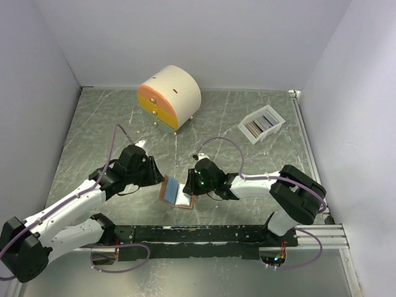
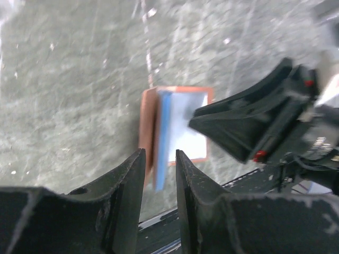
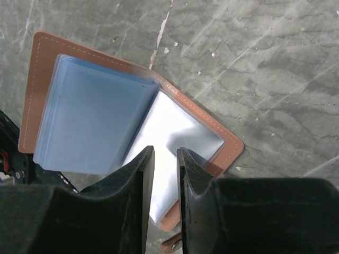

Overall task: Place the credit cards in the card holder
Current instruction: Open the card holder at the center of the board, then move the storage box to the center of the board.

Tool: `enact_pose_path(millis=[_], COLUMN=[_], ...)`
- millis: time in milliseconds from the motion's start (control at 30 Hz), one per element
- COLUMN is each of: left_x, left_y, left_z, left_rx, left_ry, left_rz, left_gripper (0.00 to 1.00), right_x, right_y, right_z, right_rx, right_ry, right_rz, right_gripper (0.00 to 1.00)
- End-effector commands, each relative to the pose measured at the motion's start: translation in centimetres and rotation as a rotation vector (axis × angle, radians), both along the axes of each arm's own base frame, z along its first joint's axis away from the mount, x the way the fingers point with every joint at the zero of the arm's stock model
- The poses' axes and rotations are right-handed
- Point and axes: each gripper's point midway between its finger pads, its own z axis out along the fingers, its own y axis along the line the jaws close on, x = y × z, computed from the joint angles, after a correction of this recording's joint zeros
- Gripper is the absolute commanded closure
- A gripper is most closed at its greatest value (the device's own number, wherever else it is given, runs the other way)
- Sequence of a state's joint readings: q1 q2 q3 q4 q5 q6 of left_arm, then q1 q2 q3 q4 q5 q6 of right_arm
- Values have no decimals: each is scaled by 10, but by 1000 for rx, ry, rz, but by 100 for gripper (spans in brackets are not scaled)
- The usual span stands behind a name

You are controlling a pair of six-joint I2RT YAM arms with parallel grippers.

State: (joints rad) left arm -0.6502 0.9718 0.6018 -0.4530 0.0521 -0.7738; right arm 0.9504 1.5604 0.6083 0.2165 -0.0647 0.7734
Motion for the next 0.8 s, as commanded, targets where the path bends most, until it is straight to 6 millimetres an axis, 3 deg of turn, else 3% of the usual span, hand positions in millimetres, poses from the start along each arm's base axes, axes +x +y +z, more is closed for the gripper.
enact_pose_path(millis=[0, 167, 267, 367, 600, 767], left_x=[8, -2, -9, -9, -11, -10], left_y=[-13, -53, -66, -67, -55, -53], left_z=[33, 57, 61, 42, -34, -42], left_rx=[-63, -284, -367, -352, -212, -196], left_ry=[-68, -84, -76, -43, 81, 77], left_rz=[-38, -184, -240, -247, -209, -202], left_gripper=[61, 68, 72, 77, 84, 83], right_x=[2, 1, 2, 4, 9, 21], right_y=[10, 14, 16, 14, 1, -2], right_z=[17, 20, 21, 19, 13, 33], right_rx=[42, 63, 65, 46, -14, -51], right_ry=[-10, -2, -2, -5, -34, -122], right_rz=[11, 18, 18, 9, -19, 2], right_gripper=[76, 76, 77, 77, 77, 74])
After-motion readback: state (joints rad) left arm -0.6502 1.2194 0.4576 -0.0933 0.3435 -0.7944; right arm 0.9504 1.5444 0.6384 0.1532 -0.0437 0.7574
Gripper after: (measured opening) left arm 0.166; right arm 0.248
